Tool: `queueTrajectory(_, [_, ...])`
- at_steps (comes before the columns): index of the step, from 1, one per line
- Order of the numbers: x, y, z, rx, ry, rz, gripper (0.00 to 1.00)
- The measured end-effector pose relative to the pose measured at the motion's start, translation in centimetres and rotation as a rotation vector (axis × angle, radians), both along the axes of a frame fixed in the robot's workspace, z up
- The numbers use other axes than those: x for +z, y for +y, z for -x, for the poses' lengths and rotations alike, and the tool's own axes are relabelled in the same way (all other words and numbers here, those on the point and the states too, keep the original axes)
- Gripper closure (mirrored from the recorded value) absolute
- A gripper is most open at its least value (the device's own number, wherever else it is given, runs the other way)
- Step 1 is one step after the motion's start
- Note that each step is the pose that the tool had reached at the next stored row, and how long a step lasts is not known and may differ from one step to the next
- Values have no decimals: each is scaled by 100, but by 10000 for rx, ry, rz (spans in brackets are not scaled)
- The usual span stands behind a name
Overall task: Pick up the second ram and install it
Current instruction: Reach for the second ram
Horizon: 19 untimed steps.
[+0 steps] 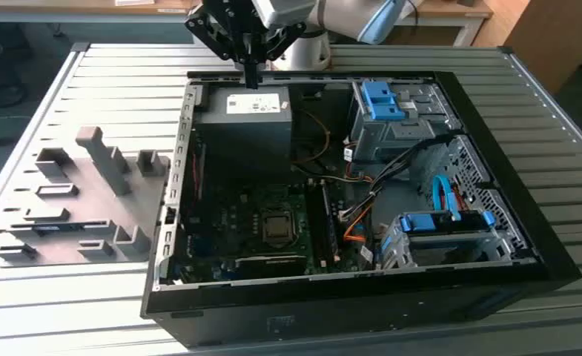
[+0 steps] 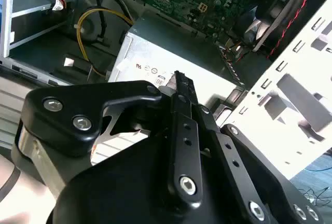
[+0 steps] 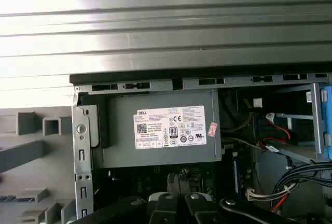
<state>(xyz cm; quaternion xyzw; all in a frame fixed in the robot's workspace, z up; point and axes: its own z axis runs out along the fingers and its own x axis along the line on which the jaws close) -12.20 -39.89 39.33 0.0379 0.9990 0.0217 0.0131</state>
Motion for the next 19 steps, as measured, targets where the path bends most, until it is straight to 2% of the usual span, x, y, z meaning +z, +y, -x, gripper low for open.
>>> queueTrajectory(5, [0, 0, 2, 0, 0, 0, 90])
queueTrajectory(8, [1, 0, 38, 0, -1, 1, 90])
queueTrajectory(19, [0, 0, 380, 1, -19, -1, 90])
